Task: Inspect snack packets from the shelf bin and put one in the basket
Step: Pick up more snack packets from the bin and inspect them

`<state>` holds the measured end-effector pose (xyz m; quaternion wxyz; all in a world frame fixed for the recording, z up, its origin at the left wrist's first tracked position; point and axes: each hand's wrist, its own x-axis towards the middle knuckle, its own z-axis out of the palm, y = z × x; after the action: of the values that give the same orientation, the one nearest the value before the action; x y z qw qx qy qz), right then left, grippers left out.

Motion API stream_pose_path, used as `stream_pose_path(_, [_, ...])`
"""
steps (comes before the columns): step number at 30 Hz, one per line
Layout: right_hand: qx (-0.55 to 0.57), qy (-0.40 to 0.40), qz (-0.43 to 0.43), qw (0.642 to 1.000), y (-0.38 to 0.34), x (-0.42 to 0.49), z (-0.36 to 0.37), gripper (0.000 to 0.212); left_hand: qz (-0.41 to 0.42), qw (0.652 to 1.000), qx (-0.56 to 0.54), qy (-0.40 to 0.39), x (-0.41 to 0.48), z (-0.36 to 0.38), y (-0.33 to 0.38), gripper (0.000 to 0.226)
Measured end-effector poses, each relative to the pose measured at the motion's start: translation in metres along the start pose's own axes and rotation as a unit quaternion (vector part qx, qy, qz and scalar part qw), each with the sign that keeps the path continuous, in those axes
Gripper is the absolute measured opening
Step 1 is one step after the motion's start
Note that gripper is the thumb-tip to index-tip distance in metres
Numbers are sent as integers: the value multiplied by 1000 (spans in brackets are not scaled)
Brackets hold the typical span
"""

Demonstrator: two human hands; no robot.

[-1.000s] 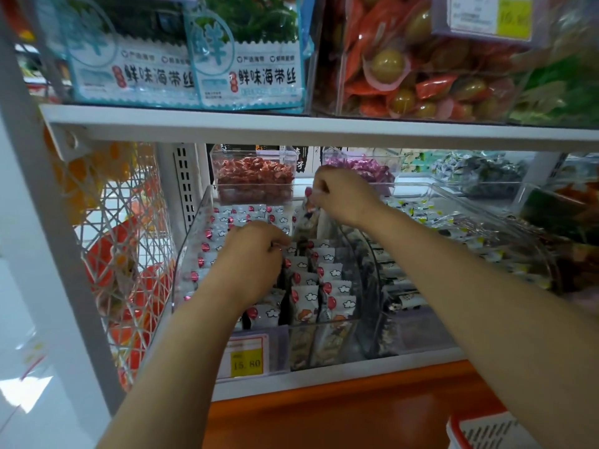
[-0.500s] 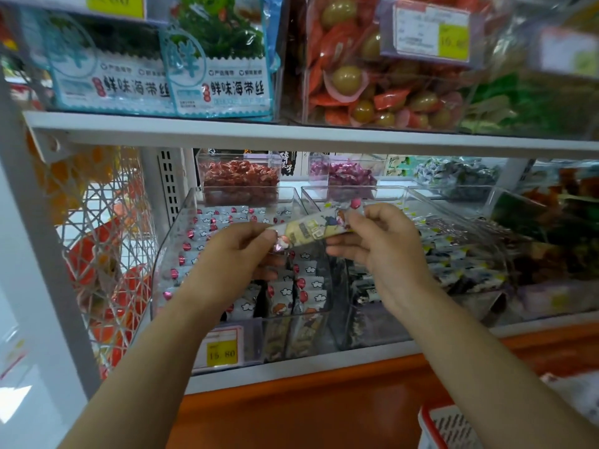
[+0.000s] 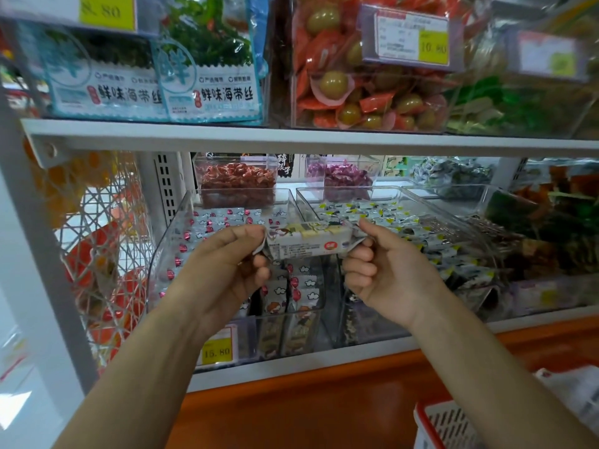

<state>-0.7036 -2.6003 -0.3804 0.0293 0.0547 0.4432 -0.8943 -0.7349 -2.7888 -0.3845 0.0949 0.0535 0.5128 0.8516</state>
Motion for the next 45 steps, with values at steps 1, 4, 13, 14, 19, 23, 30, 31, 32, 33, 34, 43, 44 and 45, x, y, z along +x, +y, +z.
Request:
stream_pose_path(1, [29, 3, 13, 999, 0, 0, 1, 29, -7, 1000, -15, 3, 0, 1, 1, 10])
stream_pose_path(4, [79, 12, 33, 996, 0, 0, 1, 37, -38, 997, -66, 11, 0, 5, 1, 10])
stream_pose_path(13, [-177, -3, -156, 972, 10, 8, -12, 15, -56, 998, 14, 24, -2, 4, 0, 29])
stream_pose_path(14, [-224, -10, -188, 956, 11, 8, -14, 12, -51, 998, 25, 27, -3, 5, 1, 30])
stream_pose_path(19, [-287, -1, -228, 930, 11, 8, -14, 11, -18, 997, 75, 12, -4, 7, 1, 24])
stream_pose_path(23, [-311, 7, -233, 921, 12, 7, -13, 13, -5, 995, 98, -28, -5, 6, 3, 15])
stream_pose_path(30, [-365, 3, -243, 898, 13, 7, -11, 12, 29, 989, 135, -56, -8, 13, -3, 22])
stream_pose_path(31, [-365, 4, -247, 897, 12, 6, -10, 16, 37, 988, 140, -60, -8, 12, -3, 23])
stream_pose_path(32, [-366, 9, -252, 896, 12, 6, -10, 19, 46, 985, 151, -67, -9, 12, -3, 24])
stream_pose_path(33, [-369, 16, -259, 893, 12, 6, -10, 22, 55, 982, 165, -75, -9, 13, -3, 26])
stream_pose_path(34, [-373, 25, -266, 889, 11, 6, -10, 24, 65, 978, 180, -81, -10, 14, -3, 28])
stream_pose_path(43, [-431, 68, -358, 825, 14, 5, -4, 31, 97, 967, 234, -29, -8, 23, -11, 7])
stream_pose_path(44, [-438, 66, -367, 818, 15, 4, -3, 30, 100, 968, 231, -16, -8, 23, -12, 10])
stream_pose_path(45, [-442, 63, -377, 811, 16, 3, -1, 30, 104, 967, 231, -1, -7, 23, -13, 12])
